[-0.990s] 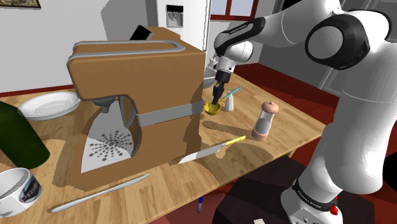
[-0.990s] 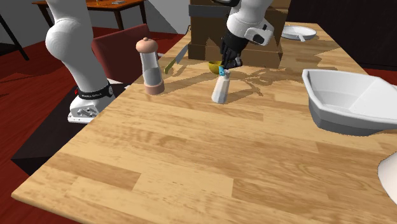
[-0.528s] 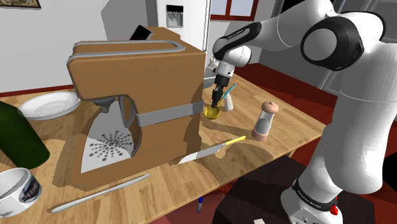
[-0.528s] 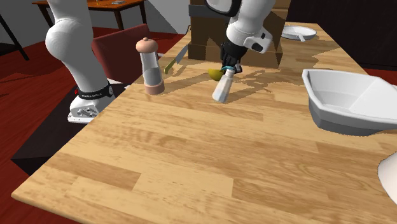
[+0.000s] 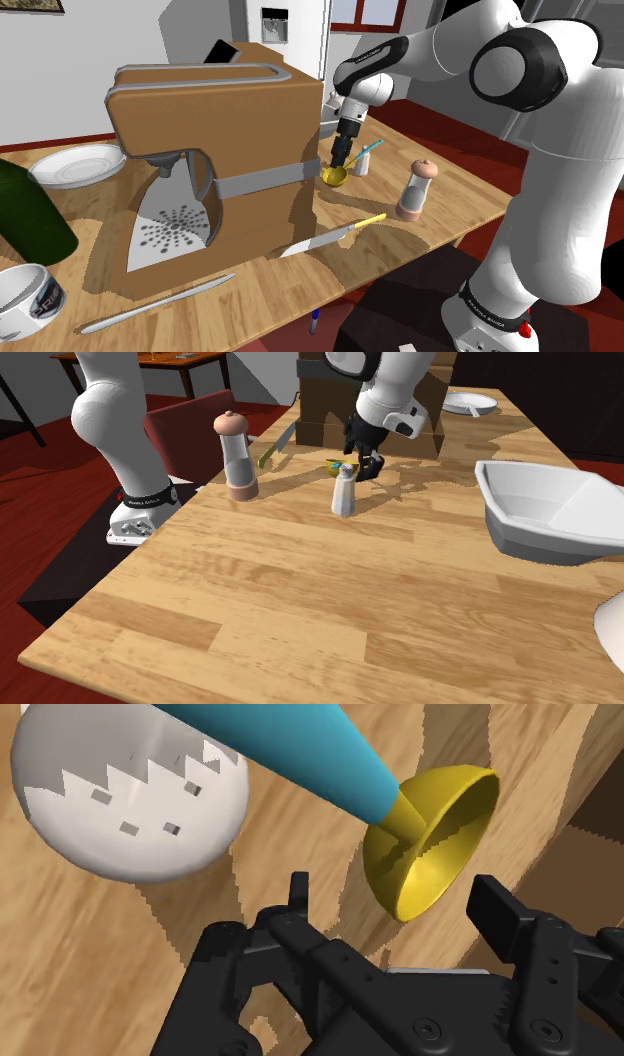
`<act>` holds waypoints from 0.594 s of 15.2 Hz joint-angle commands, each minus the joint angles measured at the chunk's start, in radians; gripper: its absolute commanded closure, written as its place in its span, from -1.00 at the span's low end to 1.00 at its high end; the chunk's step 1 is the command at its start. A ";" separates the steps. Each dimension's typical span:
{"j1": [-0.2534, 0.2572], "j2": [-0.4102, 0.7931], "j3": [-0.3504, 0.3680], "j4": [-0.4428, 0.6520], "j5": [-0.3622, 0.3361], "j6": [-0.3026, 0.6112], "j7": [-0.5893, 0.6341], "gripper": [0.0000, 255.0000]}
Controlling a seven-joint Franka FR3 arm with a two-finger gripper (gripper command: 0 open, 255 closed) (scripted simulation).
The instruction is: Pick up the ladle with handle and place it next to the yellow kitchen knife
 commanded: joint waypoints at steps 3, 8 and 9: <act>0.000 -0.001 0.000 -0.010 0.000 0.007 -0.003 -1.00; -0.027 -0.011 -0.021 0.094 -0.030 -0.108 0.015 -1.00; -0.027 -0.012 -0.021 0.094 -0.030 -0.108 0.015 -1.00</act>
